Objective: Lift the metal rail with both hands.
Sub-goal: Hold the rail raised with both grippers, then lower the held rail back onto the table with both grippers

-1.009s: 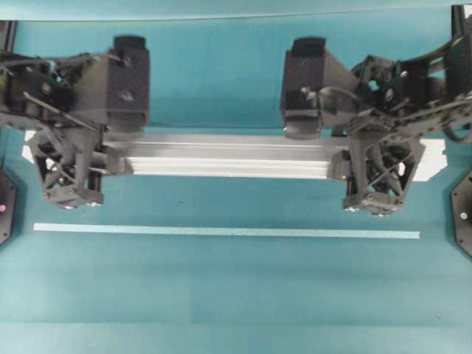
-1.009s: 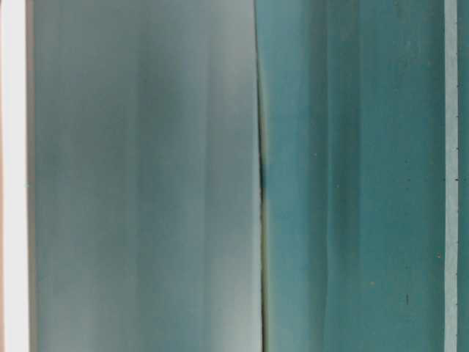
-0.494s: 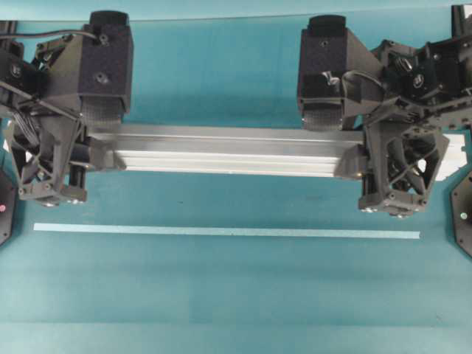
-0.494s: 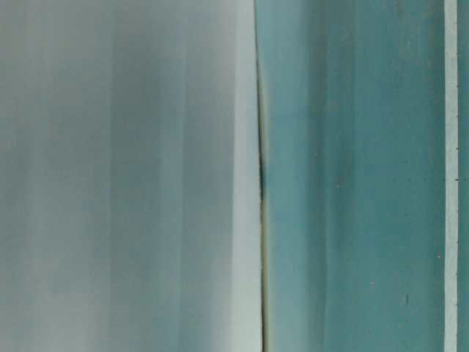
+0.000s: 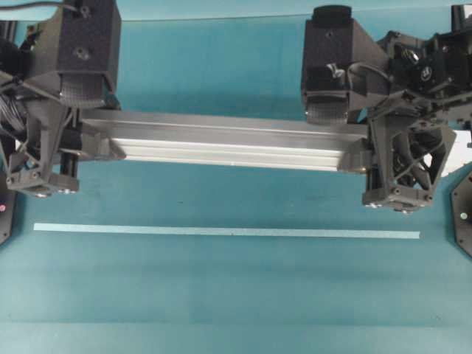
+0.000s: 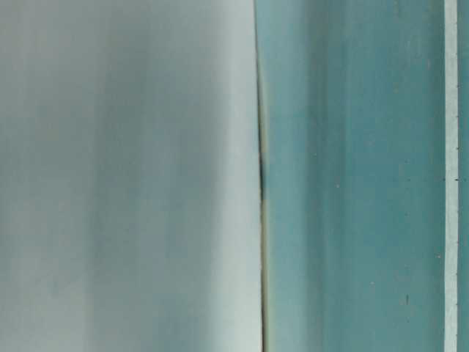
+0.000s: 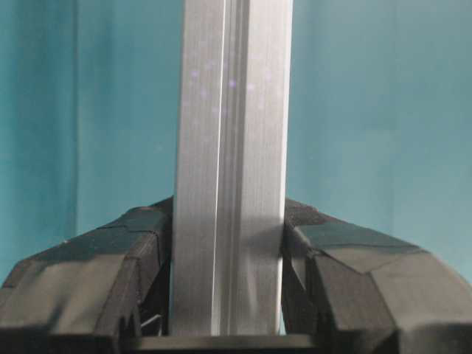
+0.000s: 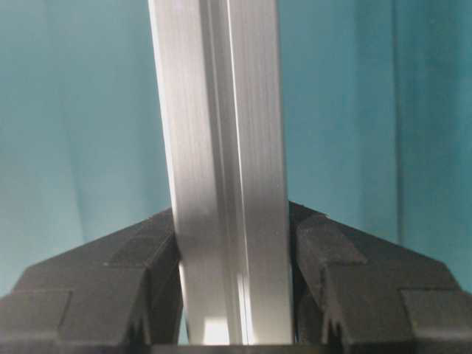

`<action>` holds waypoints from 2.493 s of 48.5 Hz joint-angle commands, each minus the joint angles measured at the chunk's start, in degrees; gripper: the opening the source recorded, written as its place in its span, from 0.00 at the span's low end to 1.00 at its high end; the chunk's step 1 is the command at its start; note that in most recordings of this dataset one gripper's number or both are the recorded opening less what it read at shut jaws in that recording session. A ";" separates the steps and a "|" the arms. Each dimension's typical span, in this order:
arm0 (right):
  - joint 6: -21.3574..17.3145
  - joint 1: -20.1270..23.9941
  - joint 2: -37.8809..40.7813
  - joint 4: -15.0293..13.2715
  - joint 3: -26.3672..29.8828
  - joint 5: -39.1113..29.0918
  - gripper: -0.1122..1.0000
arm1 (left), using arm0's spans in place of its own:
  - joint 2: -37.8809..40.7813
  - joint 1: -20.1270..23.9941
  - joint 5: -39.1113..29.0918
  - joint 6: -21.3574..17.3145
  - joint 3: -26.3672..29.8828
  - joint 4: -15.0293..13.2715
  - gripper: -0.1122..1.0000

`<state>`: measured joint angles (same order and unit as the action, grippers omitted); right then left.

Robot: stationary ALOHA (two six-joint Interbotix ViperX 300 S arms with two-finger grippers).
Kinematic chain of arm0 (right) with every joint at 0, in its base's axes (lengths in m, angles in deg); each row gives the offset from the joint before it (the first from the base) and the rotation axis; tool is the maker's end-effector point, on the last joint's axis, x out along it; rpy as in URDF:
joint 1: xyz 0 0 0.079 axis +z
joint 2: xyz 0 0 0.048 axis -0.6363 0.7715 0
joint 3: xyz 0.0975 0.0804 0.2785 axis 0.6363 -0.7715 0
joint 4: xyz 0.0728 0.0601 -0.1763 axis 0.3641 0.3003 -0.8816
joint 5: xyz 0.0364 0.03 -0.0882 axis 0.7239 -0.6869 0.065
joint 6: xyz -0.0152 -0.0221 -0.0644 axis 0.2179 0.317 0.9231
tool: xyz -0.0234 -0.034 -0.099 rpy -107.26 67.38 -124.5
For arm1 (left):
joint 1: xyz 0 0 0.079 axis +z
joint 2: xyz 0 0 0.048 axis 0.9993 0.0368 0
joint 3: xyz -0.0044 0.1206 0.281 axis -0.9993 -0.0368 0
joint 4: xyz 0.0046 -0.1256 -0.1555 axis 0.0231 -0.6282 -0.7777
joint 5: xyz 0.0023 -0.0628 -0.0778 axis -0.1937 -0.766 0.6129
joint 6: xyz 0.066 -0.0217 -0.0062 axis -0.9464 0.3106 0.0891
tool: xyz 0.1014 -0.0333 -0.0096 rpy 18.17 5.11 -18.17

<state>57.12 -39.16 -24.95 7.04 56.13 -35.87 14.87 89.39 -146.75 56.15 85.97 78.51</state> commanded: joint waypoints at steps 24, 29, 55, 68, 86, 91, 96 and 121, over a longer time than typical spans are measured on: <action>-0.09 0.00 -0.09 -2.81 3.96 0.62 0.45 | 0.00 0.09 1.14 -0.35 2.37 0.18 0.42; -0.09 0.00 0.00 -2.81 3.78 0.62 0.45 | 0.00 0.09 1.14 -0.26 2.11 0.18 0.42; 0.97 0.00 0.18 -2.64 -10.02 10.11 0.45 | 0.09 1.41 5.54 -0.18 -10.37 0.00 0.42; 2.29 0.00 -0.97 -2.64 -18.02 17.84 0.45 | 0.70 1.85 16.44 -0.26 -18.98 0.00 0.42; 2.11 0.09 -0.09 -2.64 -27.25 26.19 0.45 | 3.08 1.76 19.42 -0.18 -24.79 0.18 0.42; 2.11 0.09 0.00 -2.55 -29.71 30.06 0.45 | 4.57 1.76 21.45 -0.18 -26.54 0.18 0.42; 2.11 0.09 0.09 -2.55 -31.64 32.61 0.45 | 6.33 1.76 23.64 -0.09 -28.21 0.18 0.42; 0.88 0.44 4.57 -2.55 -39.29 41.92 0.45 | 11.34 2.11 33.57 0.44 -33.66 0.18 0.42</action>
<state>58.26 -39.25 -20.82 4.58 17.11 4.30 26.04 91.14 -115.11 55.89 52.31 78.68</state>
